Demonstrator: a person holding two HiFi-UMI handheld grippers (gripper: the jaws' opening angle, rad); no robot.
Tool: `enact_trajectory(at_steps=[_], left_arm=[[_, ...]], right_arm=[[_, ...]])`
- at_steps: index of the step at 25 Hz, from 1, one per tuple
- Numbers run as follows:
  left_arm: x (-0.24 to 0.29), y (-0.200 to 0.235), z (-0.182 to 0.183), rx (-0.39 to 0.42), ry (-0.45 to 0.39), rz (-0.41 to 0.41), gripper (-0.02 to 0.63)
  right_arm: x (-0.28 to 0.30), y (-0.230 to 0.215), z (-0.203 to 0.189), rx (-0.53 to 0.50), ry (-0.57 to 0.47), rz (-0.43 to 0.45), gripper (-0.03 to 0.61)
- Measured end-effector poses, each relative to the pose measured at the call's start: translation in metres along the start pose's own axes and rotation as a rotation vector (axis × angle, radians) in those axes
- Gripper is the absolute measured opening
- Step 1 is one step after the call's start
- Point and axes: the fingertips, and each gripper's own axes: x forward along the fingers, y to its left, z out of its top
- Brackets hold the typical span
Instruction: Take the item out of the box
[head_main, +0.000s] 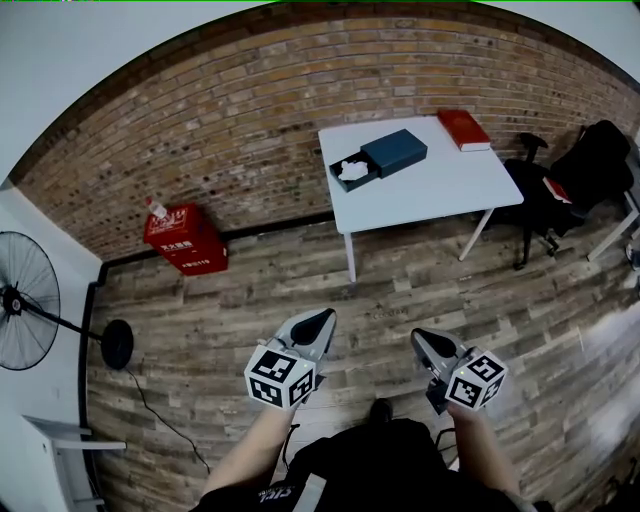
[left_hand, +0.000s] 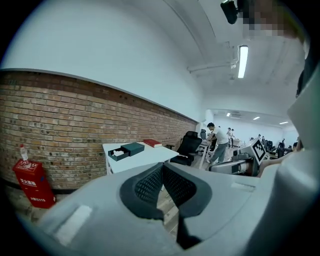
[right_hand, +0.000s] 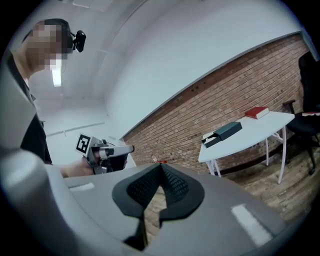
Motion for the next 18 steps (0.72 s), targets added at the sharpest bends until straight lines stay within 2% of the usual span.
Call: enact_trajectory(at_steps=[5, 10, 18], left_arm=[[0.048, 0.007, 0.008, 0.021, 0.027, -0.005, 0.006], [0.084, 0.009, 0.030, 0.016, -0.014, 0.012, 0.006], [0.108, 0.030, 0.043, -0.001, -0.037, 0.021, 0.006]], right_arm=[[0.004, -0.042, 0.021, 0.007, -0.004, 0.001, 0.000], [0.007, -0.082, 0.040, 0.012, -0.002, 0.003, 0.000], [0.041, -0.092, 0.047, 0.010, 0.026, 0.045, 0.000]])
